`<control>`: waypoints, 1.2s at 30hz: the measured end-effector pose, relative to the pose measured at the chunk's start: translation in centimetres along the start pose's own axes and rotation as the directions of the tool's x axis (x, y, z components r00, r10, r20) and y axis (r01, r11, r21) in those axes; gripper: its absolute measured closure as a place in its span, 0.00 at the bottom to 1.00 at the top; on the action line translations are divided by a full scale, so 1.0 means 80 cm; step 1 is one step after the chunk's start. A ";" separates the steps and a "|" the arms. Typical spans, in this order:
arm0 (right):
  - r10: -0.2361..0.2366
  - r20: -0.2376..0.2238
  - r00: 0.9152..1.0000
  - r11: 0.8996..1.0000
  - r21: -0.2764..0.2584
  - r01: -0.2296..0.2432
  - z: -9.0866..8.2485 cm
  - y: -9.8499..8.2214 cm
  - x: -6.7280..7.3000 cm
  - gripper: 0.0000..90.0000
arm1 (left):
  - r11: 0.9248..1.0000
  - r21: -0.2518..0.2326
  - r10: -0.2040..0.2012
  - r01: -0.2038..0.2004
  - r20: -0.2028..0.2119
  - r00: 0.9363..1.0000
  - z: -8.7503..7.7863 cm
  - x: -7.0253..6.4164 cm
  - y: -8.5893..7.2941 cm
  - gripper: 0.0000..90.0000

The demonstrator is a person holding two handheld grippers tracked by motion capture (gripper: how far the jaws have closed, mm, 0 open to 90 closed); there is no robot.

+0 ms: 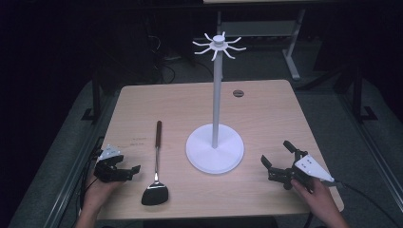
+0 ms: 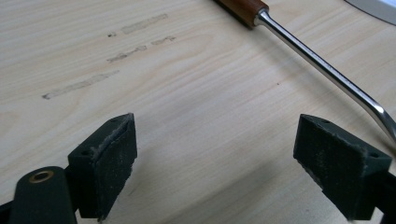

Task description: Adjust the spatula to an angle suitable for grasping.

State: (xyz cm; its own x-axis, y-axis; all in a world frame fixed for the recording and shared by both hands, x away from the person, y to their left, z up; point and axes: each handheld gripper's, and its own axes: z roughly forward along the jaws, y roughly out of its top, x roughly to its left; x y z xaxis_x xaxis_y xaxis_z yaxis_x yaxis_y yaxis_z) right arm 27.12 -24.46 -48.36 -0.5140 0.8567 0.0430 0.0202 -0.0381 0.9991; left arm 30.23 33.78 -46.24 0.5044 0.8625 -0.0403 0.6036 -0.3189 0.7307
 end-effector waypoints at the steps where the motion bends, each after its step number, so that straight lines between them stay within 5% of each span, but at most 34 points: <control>1: 0.001 0.000 1.000 1.000 0.000 -0.001 0.000 0.000 0.000 0.00 | 1.000 0.006 0.000 0.000 -0.002 1.000 -0.001 0.002 0.001 0.15; 17: 0.003 -0.008 1.000 1.000 -0.001 -0.003 0.000 0.000 -0.001 0.00 | 0.999 -0.006 -0.040 0.040 -0.032 0.999 0.007 0.009 0.034 0.32; 36: 0.006 -0.005 1.000 1.000 0.000 -0.006 0.000 0.000 -0.001 0.00 | 1.000 -0.006 -0.024 0.023 -0.032 0.999 0.034 0.003 0.087 0.59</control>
State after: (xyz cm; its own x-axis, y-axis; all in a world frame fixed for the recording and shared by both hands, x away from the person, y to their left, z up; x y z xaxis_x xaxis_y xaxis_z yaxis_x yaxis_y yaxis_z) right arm 27.19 -24.53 -48.36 -0.5181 0.8539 0.0494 0.0230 -0.0438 0.9988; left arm 36.26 30.72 -43.03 0.4703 0.8818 -0.0360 0.6116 -0.2962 0.7336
